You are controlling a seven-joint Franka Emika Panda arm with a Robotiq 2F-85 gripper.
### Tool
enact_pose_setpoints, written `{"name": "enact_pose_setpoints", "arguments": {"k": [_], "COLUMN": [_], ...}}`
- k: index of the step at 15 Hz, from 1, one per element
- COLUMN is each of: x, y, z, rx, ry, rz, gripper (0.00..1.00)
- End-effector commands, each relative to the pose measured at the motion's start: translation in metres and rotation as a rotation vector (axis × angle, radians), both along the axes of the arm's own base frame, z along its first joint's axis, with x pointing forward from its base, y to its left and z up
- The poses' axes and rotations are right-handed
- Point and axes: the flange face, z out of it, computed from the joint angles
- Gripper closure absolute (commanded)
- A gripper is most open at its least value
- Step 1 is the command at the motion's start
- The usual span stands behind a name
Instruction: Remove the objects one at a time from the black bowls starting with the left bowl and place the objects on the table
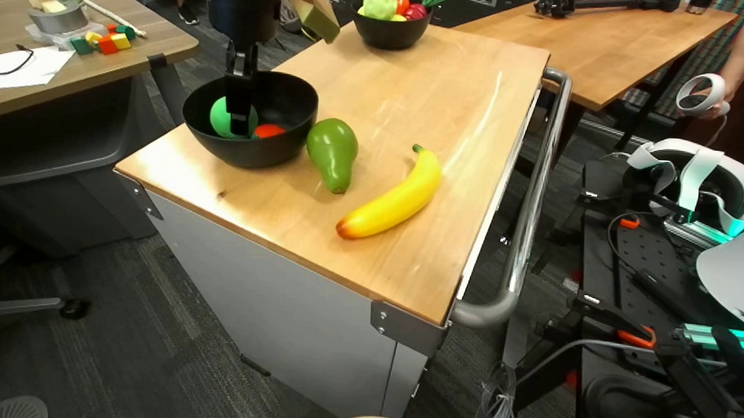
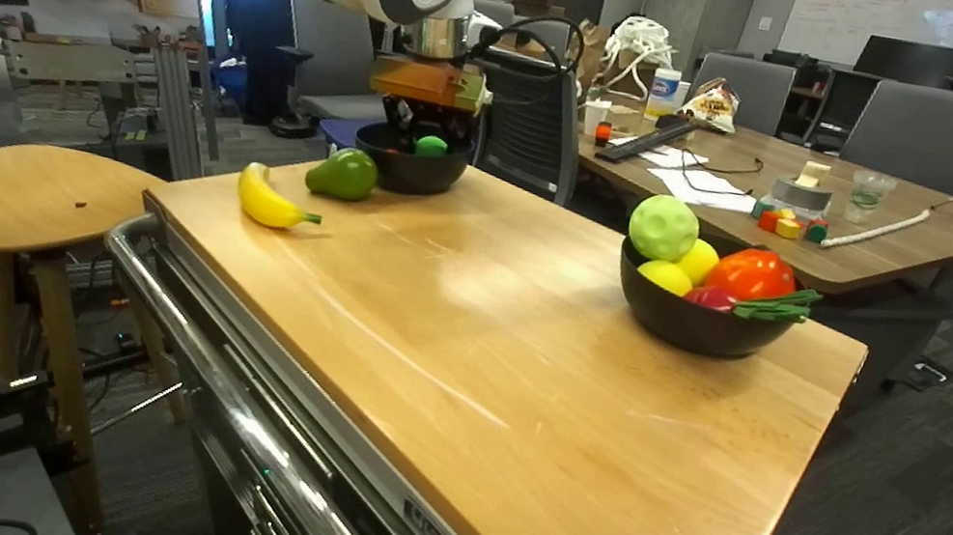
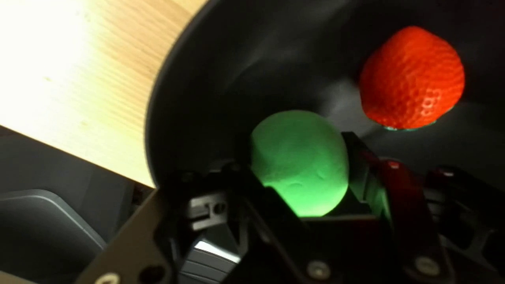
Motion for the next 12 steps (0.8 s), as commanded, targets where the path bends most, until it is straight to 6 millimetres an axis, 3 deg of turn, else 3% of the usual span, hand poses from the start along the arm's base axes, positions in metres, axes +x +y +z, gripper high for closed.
{"name": "enact_pose_setpoints", "arguments": {"k": [1, 4, 9, 12], "x": [0.007, -0.007, -0.074, -0.107], "y": [0.003, 0.003, -0.005, -0.013], "z": [-0.002, 0.007, 0.048, 0.086], "rx": [-0.018, -0.01, -0.075, -0.107], "ry": [-0.016, 0.013, -0.013, -0.101], "rz": [-0.011, -0.002, 0.167, 0.254], "gripper": [0.71, 0.71, 0.71, 0.71]}}
